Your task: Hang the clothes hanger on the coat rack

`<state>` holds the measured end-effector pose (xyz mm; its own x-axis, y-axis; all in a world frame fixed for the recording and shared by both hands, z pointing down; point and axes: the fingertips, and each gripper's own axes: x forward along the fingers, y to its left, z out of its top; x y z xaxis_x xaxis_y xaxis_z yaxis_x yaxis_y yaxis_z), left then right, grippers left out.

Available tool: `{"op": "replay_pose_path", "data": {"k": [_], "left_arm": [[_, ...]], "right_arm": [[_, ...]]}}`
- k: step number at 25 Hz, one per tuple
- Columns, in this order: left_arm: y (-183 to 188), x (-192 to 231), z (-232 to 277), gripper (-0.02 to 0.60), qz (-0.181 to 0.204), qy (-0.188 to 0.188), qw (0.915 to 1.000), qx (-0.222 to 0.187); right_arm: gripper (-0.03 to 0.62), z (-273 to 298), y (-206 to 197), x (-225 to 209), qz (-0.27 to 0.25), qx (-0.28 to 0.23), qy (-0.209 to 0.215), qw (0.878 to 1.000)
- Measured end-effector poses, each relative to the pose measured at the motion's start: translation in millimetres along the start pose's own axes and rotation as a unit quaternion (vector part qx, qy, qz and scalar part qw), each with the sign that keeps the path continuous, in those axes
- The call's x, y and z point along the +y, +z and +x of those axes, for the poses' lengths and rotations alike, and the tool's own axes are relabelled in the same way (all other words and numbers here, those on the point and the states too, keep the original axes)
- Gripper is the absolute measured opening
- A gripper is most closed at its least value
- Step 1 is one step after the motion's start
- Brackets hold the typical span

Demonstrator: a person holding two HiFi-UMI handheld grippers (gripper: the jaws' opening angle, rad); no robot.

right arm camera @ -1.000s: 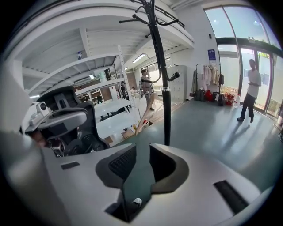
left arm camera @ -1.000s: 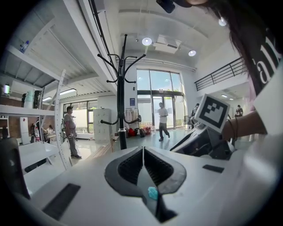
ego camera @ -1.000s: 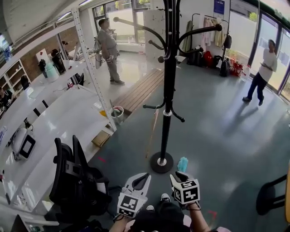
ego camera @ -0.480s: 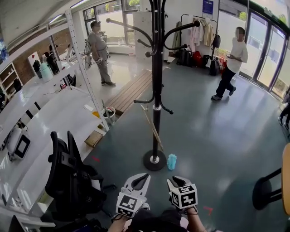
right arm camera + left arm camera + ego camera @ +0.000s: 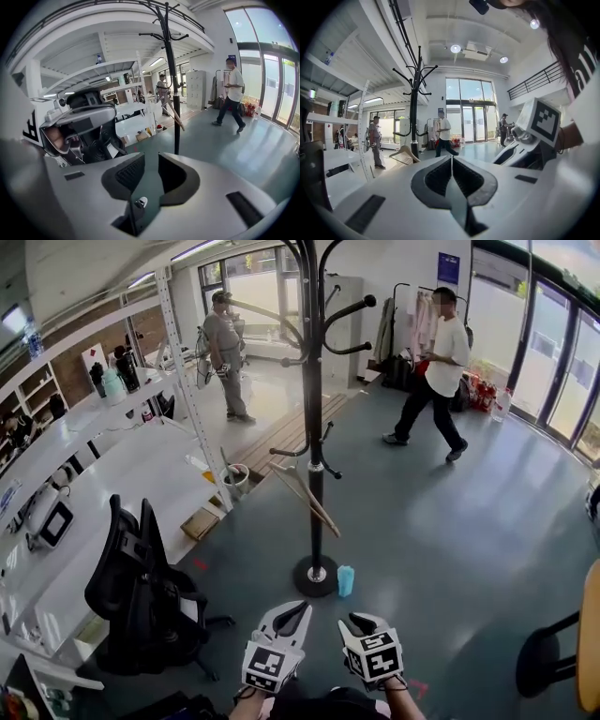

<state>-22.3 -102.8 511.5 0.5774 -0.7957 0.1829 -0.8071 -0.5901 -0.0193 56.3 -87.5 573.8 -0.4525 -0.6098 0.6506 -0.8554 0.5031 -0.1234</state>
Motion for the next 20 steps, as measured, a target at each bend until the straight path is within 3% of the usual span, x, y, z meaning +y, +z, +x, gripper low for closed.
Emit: {"op": "replay_pose_path", "data": {"k": [5,10,20], "left_arm": [[-9.1,-50.2,1.3,0.009,-0.013,0.015,0.9997,0.012],[-18.2,-74.0,-9.3,0.009,-0.016,0.036,0.9991,0.019],[-13.6,-60.3,-24.2,0.009,-0.008,0.065,0.9976,0.021]], "right_arm": [[0.094,-31.6,-31.9,-19.7,-0.008,0.007,0.013,1.0],[0.091,-47.4,-53.1,-29.2,-0.014,0.015,0.022,1.0],[0.081,-40.9,-46.0,-14.1,-0.031,0.007,0.043,0.999]]}}
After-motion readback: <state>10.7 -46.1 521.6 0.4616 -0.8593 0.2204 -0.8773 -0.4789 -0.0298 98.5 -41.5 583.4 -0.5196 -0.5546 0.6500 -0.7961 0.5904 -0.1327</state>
